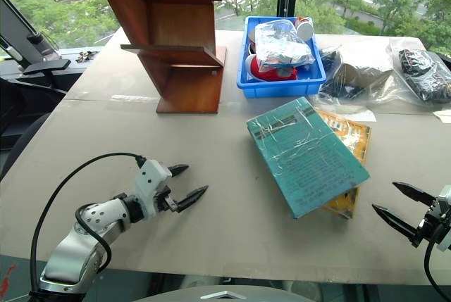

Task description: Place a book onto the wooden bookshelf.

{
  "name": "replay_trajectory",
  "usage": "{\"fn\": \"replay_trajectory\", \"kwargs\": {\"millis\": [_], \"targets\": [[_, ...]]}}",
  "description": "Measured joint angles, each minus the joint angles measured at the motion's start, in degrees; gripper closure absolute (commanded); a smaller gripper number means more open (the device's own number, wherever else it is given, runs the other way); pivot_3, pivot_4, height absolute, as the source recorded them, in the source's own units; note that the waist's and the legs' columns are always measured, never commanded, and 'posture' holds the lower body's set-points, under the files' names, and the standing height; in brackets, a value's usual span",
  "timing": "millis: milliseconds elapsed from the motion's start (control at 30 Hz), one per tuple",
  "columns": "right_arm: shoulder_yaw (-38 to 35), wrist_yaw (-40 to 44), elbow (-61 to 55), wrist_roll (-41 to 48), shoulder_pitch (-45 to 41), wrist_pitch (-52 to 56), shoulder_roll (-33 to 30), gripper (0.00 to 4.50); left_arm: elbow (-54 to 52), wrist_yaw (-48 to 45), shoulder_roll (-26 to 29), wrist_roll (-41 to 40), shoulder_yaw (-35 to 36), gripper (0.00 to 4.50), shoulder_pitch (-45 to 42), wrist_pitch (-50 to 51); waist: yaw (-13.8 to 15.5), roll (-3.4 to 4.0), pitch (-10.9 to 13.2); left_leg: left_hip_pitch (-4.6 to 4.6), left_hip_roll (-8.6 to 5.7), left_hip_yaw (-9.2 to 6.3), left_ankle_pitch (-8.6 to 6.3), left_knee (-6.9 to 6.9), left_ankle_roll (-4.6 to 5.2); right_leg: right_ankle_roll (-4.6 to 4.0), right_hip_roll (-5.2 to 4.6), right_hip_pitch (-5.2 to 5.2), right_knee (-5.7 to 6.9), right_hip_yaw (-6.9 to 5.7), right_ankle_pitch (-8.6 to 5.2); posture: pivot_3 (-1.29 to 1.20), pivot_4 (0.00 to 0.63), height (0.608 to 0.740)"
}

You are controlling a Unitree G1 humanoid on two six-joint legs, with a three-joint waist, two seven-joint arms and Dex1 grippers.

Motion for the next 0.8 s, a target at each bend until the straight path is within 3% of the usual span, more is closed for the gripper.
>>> {"fn": "replay_trajectory", "kwargs": {"millis": [800], "targets": [[-1.5, -0.9, -1.8, 0.7, -0.1, 0.4, 0.0, 0.00, -1.4, 0.1, -0.2, -2.6, 0.1, 0.08, 0.3, 0.8, 0.0, -0.10, 0.1, -0.02, 0.01, 0.06, 0.00, 0.00, 0.00, 0.00, 0.01, -0.03, 0.00, 0.01, 0.00, 0.00, 0.150, 0.740]]}}
